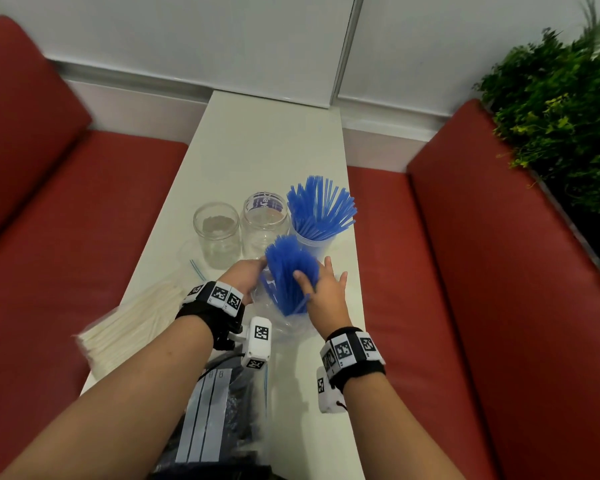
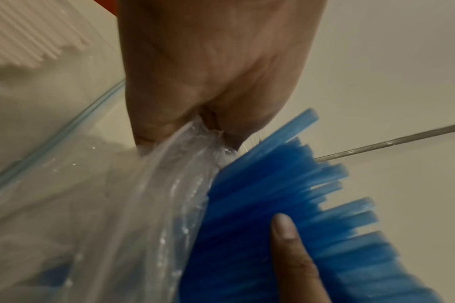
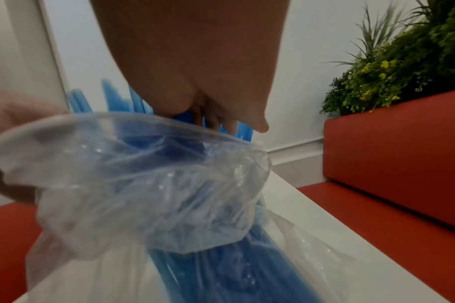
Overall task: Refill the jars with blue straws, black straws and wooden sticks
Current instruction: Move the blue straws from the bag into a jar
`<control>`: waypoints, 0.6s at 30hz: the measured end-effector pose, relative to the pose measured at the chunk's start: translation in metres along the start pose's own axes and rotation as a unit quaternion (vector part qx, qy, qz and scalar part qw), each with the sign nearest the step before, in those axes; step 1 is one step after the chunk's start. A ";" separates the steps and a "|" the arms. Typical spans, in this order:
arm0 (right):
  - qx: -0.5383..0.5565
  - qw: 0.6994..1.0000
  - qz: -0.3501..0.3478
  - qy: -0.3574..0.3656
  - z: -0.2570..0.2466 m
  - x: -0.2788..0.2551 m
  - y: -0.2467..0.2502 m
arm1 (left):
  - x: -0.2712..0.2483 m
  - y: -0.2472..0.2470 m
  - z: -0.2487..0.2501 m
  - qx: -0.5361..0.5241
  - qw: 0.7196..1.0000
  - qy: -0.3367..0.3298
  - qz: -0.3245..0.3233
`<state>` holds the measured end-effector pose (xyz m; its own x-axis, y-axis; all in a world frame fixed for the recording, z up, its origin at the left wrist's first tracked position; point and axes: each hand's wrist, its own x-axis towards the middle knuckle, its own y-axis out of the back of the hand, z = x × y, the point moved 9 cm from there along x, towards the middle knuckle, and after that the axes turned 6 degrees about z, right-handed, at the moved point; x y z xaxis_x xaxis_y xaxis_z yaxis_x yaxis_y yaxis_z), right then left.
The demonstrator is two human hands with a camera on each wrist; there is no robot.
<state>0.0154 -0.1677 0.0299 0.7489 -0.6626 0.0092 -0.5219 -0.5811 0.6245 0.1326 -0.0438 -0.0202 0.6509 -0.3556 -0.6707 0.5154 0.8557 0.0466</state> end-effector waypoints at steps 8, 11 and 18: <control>0.210 0.975 0.051 -0.059 -0.015 0.008 0.022 | -0.008 0.001 0.004 -0.024 0.999 0.039 -0.008; 0.240 0.968 0.050 -0.058 -0.025 0.011 0.030 | -0.008 -0.001 0.003 -0.021 0.999 0.050 -0.008; 0.236 0.971 0.006 -0.047 -0.038 0.015 0.033 | -0.010 -0.010 0.003 -0.055 0.997 0.042 -0.027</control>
<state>0.0252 -0.1792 0.0805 0.7122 -0.6984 -0.0705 -0.6766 -0.7097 0.1965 0.1226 -0.0494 -0.0115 0.5726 -0.3738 -0.7296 0.4809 0.8740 -0.0703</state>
